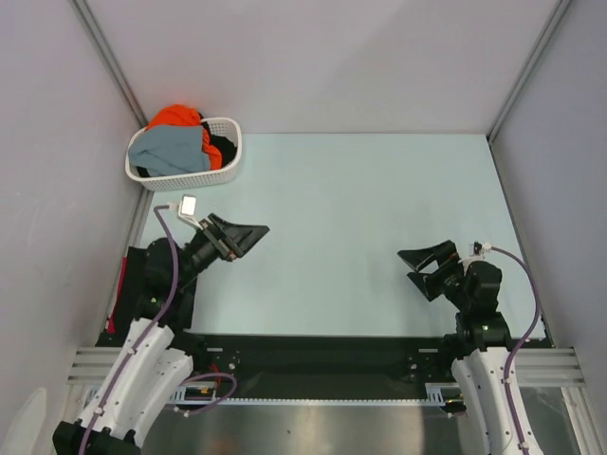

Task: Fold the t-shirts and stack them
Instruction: Grab the tshirt from the pile

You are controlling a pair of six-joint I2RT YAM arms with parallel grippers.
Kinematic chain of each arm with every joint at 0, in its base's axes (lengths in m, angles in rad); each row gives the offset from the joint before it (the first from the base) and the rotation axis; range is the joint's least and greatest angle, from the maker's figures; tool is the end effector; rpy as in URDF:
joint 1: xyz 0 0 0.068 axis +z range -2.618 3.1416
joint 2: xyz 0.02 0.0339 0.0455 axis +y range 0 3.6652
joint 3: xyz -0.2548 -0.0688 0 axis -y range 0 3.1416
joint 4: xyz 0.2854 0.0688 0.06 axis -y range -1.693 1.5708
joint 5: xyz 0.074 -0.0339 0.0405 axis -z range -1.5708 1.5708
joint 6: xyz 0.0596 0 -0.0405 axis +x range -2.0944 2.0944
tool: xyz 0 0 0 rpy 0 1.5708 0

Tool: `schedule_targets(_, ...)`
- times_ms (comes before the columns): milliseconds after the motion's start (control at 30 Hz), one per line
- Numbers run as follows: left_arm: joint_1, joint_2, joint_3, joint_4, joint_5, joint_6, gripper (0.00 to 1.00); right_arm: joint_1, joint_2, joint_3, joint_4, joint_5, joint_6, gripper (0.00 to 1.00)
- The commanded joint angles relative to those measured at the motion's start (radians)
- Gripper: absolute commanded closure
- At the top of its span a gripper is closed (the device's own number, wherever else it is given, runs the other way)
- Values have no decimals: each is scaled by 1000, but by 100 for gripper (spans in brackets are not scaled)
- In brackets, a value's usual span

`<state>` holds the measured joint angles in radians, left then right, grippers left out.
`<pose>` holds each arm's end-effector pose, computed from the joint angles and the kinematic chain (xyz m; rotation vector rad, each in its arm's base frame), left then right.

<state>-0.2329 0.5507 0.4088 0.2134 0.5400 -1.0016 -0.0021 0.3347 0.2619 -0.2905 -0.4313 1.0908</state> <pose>0.2057 -0.0803 0.2748 -0.1599 1.6712 -1.3637 0.1882 0.0245 0.1907 0.8008 1.9127 1.1165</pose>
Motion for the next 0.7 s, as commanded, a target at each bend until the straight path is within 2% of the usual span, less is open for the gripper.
schedule_targets(0,7,95,154,-254,-130,188,0,-1,12,79,-142,61,-141,0)
schedule_targets(100,13,176,267,-385,-297,262,0,-2,27,76,-187,77,-138,0)
schedule_targets(133,20,198,298,-461,-369,256,0,-10,32,73,-176,7,-156,0)
schedule_targets(200,58,256,389,-526,-393,230,0,-38,47,100,-174,-47,-195,0)
schedule_targets(233,75,308,425,-519,-352,280,0,-41,50,121,-208,-23,-192,0)
schedule_targets(267,92,337,441,-499,-332,293,0,-41,53,141,-285,-8,-198,0)
schedule_targets(333,128,424,488,-419,-282,310,0,-41,73,184,-338,26,-215,0)
schedule_targets(400,151,494,551,-419,-317,311,0,-41,99,194,-343,22,-248,0)
schedule_targets(433,158,576,585,-425,-342,311,0,-38,110,194,-338,10,-262,0)
schedule_targets(533,204,714,769,-436,-397,320,1,-24,144,217,-311,32,-305,0)
schedule_targets(667,286,1018,956,-448,-424,308,7,-16,194,304,-318,103,-408,0)
